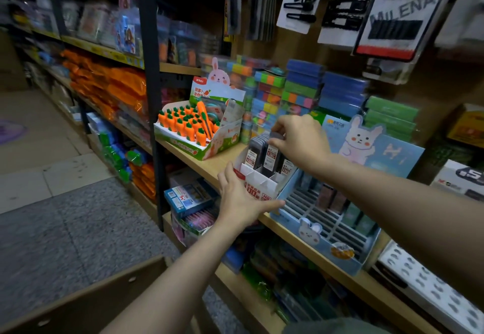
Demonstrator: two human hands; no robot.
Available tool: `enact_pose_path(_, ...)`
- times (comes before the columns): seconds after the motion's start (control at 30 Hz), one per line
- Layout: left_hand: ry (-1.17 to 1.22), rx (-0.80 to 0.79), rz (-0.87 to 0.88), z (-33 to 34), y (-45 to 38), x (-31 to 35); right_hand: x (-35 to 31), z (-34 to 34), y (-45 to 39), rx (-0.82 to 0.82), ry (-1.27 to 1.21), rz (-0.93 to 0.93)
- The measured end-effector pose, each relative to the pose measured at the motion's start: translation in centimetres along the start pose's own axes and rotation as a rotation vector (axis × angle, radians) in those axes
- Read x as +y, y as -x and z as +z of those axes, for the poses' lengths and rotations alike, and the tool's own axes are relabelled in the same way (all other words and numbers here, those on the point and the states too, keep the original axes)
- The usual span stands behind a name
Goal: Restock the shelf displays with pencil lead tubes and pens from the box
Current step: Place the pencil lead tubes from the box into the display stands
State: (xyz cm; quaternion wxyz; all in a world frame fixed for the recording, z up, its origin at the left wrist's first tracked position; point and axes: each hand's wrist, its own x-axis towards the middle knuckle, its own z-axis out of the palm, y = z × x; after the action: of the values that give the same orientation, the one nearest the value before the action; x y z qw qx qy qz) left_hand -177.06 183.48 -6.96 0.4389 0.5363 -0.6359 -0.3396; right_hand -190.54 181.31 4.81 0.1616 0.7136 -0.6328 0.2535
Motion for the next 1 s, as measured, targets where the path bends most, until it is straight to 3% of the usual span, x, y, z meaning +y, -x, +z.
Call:
enact_pose_path(0.27, -0.055, 0.095, 0.067, 0.6, -0.5, -0.8, 0.9, 1.6, 1.9, 0.005, 0.077, -0.053)
enact_pose_path(0.4, -0.035, 0.077, 0.060, 0.7, -0.4, -0.7, 1.6, 1.0, 2.9, -0.079, 0.078, -0.098)
enact_pose_path(0.63, 0.064, 0.013, 0.219, -3.1, 3.4, -1.6, -0.9, -1.5, 7.2, 0.001, -0.117, -0.229)
enact_pose_path(0.73, 0.072, 0.042, 0.269, -6.1, 7.1, -4.9, -5.1, -0.6, 10.4, -0.091, -0.278, -0.325)
enact_pose_path(0.8, 0.049, 0.116, 0.181, -8.0, 10.3, -8.7, -8.0, 1.3, 12.4, -0.298, -0.271, -0.383)
enact_pose_path(0.93, -0.003, 0.342, -0.251, -11.1, 17.0, -17.9, -13.6, 7.2, 17.1, -0.644, -0.298, -0.439)
enact_pose_path(1.0, 0.051, 0.409, -0.466, -11.6, 19.6, -21.7, -15.9, 10.7, 19.9, -0.767, -0.373, -0.368)
